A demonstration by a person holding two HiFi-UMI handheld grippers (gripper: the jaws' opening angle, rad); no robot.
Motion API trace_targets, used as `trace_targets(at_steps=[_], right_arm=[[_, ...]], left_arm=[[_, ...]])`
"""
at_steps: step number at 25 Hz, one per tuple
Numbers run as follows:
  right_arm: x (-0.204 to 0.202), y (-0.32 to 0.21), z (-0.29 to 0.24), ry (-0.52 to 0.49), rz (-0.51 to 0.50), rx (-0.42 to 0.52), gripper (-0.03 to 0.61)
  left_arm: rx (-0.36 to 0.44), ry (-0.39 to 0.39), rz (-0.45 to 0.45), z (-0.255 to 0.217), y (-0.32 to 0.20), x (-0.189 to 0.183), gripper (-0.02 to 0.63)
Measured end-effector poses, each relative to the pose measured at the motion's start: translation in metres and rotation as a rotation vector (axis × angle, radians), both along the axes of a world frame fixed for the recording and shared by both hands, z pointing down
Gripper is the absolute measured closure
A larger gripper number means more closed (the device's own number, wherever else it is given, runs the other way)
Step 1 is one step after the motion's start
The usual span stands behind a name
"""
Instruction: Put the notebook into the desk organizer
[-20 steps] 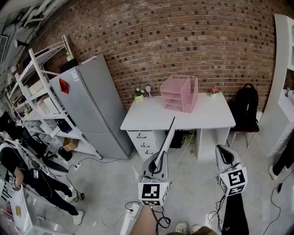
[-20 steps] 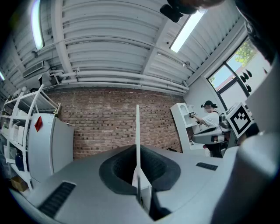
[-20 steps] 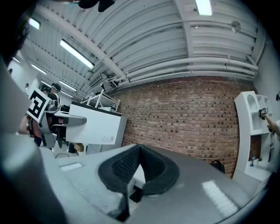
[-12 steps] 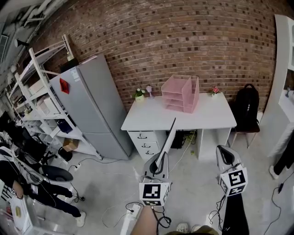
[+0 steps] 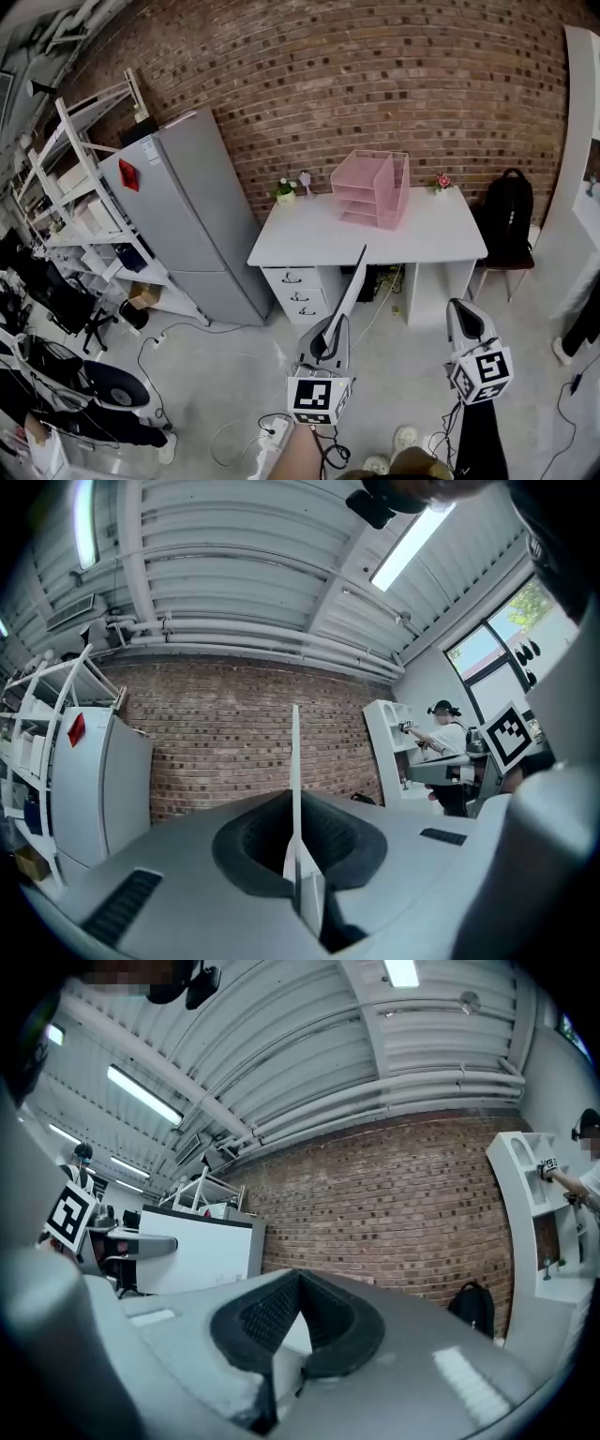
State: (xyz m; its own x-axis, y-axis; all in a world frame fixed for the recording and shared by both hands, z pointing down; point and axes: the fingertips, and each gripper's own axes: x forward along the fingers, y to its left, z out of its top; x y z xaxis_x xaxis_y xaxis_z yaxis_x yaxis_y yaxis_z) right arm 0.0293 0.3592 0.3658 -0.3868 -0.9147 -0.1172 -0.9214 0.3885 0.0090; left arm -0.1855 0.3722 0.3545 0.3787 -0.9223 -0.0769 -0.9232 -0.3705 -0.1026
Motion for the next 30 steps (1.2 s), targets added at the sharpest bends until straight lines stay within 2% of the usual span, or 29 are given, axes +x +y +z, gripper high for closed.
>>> trace_targets(at_steps=[10,20,30], right_arm=[[0.019,-0.072,-0.003,-0.019,-0.006,0.008,0.580],[0.037,-0.179,0.016,-0.011,-0.035,-0.037,0.579],[0.056,-0.260,0.023,-0.031,-0.065,-0.054,0.578]], left_arm=[[-0.003,0.017,0.018,-0.001,-0.072,0.013,0.600],[-0.005,0.013,-0.044,0.001,-0.170,0.026,0.600],[-0.007,0.010,-0.076,0.005,-0.235,0.046,0.600]])
